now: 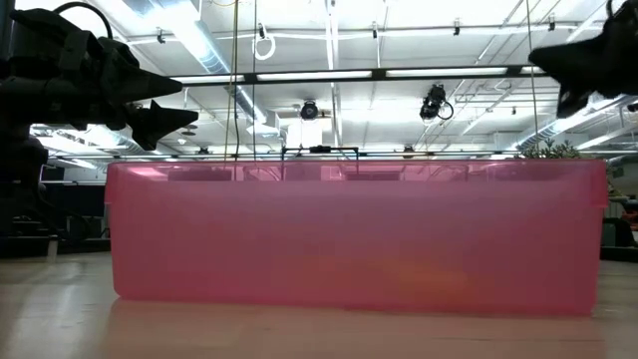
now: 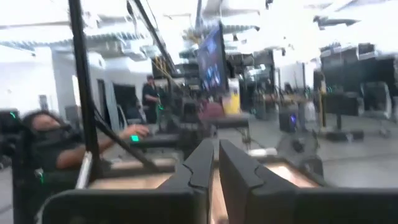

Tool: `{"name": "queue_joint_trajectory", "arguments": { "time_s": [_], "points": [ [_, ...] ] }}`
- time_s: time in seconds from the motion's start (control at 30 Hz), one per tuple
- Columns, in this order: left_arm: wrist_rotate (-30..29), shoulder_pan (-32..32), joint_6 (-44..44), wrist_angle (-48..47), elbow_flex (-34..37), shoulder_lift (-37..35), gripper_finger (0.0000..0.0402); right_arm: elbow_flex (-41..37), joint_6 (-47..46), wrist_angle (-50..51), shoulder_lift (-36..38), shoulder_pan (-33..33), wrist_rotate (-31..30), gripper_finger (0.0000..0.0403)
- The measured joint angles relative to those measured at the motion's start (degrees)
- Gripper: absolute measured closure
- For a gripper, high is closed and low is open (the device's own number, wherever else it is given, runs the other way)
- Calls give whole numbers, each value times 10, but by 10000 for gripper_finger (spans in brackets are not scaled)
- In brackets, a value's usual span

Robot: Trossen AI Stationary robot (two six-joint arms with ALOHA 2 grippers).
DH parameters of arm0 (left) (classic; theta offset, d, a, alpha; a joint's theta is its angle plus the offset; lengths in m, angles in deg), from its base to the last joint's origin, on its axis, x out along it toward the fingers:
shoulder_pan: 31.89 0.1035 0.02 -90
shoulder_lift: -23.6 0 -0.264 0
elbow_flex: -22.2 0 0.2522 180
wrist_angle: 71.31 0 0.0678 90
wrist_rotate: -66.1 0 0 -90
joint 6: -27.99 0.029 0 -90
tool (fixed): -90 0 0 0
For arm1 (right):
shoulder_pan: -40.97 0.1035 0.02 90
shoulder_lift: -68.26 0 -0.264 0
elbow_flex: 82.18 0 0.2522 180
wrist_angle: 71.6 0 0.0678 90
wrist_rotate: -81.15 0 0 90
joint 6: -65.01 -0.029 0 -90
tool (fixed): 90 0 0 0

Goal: Sort spring keychains
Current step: Return to Home Position

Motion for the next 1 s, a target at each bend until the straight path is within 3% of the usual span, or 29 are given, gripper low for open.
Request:
{"name": "queue_joint_trajectory", "arguments": {
  "time_s": [0.17, 0.43, 0.63, 1.0],
  "points": [
    [0, 0, 0, 0, 0, 0, 81, -13, 3, 24, -4, -4, -56, 371],
    [0, 0, 0, 0, 0, 0, 81, -13, 63, 126, -2, -14, -57, 371],
    [0, 0, 0, 0, 0, 0, 81, -13, 94, 135, -22, -24, -16, 371],
    [0, 0, 0, 0, 0, 0, 81, -13, 93, 135, -34, -24, -17, 371]
  ]
}}
